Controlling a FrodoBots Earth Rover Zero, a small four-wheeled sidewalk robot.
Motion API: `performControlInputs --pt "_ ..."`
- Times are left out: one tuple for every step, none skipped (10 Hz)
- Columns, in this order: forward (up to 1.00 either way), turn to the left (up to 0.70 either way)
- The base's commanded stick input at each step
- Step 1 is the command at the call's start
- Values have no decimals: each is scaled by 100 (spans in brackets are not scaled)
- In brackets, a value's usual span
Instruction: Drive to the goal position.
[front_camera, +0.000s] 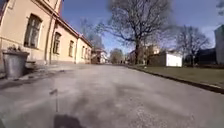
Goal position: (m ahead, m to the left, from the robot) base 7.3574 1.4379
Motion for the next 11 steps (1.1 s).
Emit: performControlInputs --pt "85 0" --pt "85 0" --pt "85 0" --pt "85 0" --pt "85 0" --pt "85 0" --pt "85 0" --pt "85 0" --pt "85 0" --pt "85 0" --pt "85 0"
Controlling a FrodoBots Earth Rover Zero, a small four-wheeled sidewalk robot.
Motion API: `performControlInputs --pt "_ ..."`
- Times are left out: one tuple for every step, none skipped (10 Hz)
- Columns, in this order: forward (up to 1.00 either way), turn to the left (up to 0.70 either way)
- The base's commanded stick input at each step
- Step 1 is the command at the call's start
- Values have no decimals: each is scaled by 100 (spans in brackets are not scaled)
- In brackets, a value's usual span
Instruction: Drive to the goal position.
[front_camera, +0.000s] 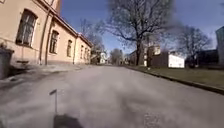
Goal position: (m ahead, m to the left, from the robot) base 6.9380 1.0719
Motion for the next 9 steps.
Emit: performControlInputs --pt "85 0" --pt "85 0" --pt "85 0" --pt "85 0" --pt "85 0" --pt "85 0" --pt "85 0" --pt "85 0" --pt "85 0"
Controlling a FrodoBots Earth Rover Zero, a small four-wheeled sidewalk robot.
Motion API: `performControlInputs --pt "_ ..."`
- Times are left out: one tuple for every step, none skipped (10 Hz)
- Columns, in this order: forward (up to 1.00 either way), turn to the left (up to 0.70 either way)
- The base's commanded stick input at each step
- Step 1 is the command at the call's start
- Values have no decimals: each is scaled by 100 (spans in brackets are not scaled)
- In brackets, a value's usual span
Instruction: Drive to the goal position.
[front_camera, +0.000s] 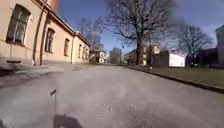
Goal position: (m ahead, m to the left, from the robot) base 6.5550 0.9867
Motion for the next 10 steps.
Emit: performControlInputs --pt "85 0" --pt "85 0" --pt "85 0" --pt "85 0" --pt "85 0" --pt "85 0" --pt "85 0" --pt "85 0" --pt "85 0" --pt "85 0"
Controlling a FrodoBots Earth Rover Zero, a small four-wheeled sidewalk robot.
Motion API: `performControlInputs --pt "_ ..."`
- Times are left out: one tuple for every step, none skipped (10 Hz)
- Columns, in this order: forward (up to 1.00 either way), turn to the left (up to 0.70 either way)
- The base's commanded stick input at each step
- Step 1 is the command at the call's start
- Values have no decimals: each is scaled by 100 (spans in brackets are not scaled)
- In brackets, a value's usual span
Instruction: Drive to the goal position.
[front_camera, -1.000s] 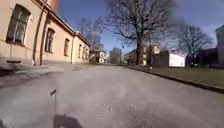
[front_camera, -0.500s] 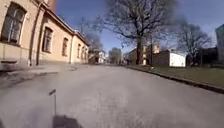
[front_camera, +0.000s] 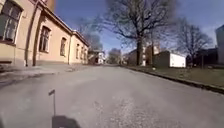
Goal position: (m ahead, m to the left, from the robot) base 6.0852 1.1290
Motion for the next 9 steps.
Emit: performControlInputs --pt "85 0" --pt "85 0" --pt "85 0" --pt "85 0" --pt "85 0" --pt "85 0" --pt "85 0" --pt "85 0" --pt "85 0"
